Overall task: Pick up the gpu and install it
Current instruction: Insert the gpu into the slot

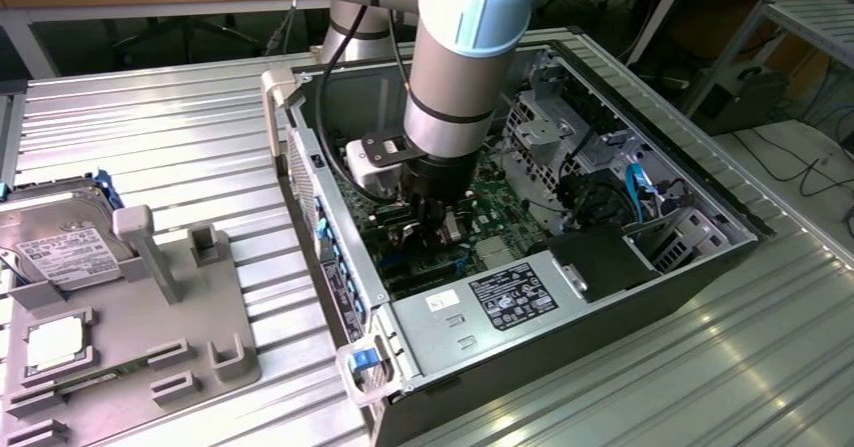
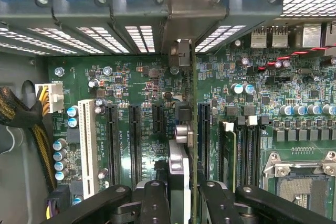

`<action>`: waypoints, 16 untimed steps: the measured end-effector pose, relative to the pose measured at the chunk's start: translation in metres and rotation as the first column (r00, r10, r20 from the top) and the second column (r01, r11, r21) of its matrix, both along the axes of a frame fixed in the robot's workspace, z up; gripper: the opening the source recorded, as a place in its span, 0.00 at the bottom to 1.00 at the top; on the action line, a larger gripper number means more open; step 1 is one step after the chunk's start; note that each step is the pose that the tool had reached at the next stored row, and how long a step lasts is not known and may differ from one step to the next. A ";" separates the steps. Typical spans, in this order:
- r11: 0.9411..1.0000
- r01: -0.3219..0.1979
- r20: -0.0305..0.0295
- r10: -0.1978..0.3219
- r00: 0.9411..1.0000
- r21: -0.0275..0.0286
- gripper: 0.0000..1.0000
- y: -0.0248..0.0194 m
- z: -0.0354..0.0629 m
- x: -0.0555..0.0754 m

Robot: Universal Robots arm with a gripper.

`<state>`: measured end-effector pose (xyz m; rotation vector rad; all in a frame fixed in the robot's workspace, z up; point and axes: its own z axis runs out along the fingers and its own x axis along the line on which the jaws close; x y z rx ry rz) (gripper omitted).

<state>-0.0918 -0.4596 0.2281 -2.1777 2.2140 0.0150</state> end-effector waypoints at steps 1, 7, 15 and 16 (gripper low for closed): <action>1.000 0.000 0.000 0.000 1.000 0.000 0.28 0.0000 0.0000 0.000; 1.000 0.000 0.001 0.000 1.000 0.000 0.35 0.0002 0.0037 0.000; 1.000 0.000 0.003 0.000 1.000 -0.002 0.35 0.0002 0.0282 0.000; 1.000 0.000 0.004 0.000 1.000 -0.002 0.35 0.0002 0.0322 0.000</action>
